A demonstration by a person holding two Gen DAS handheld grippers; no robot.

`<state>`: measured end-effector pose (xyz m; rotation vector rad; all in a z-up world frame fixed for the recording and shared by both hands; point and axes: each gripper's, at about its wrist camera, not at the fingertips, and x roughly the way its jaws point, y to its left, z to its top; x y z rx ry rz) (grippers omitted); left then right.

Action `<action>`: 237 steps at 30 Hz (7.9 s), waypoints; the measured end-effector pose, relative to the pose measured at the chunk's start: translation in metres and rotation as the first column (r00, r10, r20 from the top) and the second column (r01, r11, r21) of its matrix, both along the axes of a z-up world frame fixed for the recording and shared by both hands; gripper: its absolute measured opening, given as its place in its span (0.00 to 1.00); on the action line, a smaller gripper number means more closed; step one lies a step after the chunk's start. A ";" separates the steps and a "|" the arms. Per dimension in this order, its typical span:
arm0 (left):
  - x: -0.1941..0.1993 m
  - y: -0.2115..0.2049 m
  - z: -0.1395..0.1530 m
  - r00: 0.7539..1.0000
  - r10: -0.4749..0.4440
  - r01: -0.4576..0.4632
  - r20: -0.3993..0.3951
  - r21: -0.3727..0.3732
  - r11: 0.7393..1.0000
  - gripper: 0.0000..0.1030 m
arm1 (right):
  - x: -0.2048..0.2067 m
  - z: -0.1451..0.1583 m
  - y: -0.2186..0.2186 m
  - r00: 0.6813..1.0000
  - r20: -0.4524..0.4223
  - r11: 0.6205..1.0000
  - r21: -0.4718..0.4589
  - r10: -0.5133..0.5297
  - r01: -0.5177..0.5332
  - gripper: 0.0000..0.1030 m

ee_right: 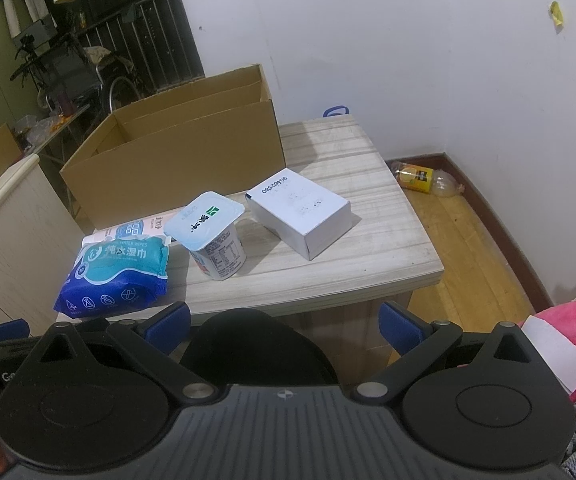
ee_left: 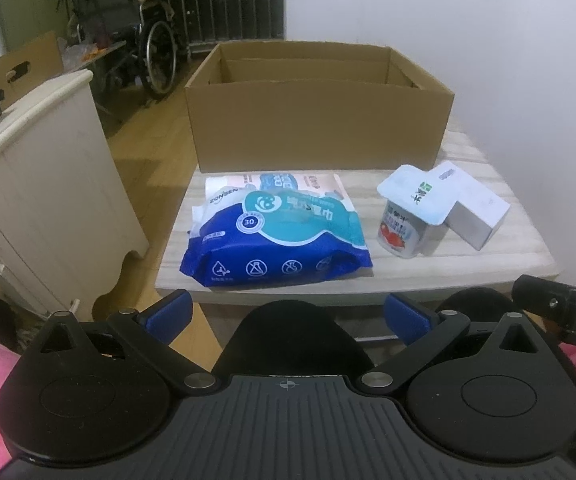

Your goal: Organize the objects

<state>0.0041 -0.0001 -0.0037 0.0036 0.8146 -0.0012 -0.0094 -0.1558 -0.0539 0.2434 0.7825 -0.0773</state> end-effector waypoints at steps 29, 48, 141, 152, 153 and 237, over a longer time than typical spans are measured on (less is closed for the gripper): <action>0.001 0.001 -0.001 1.000 0.018 -0.018 0.003 -0.008 1.000 1.00 | 0.000 -0.001 -0.001 1.000 -0.003 1.000 0.006 -0.007 0.007 0.99; 0.000 0.002 -0.001 1.000 0.013 -0.013 -0.002 -0.012 1.000 1.00 | 0.001 -0.001 -0.002 1.000 -0.006 1.000 0.009 -0.009 0.009 0.99; 0.040 0.020 0.007 0.989 -0.124 0.127 0.079 -0.023 0.992 0.98 | 0.051 0.021 -0.009 0.987 0.031 0.979 0.127 0.158 -0.161 1.00; 0.063 0.025 -0.005 0.992 -0.118 0.121 0.051 -0.052 0.991 0.92 | 0.071 0.011 0.000 0.983 0.014 0.967 0.173 0.185 -0.185 0.98; 0.064 0.027 -0.006 0.992 -0.118 0.121 0.047 -0.061 0.991 0.92 | 0.072 0.011 0.002 0.983 0.013 0.969 0.172 0.181 -0.180 0.95; 0.083 0.145 -0.061 0.989 0.080 -0.142 -0.126 -0.627 0.766 0.62 | 0.144 -0.055 0.046 0.977 -0.210 0.945 0.326 0.040 0.031 0.39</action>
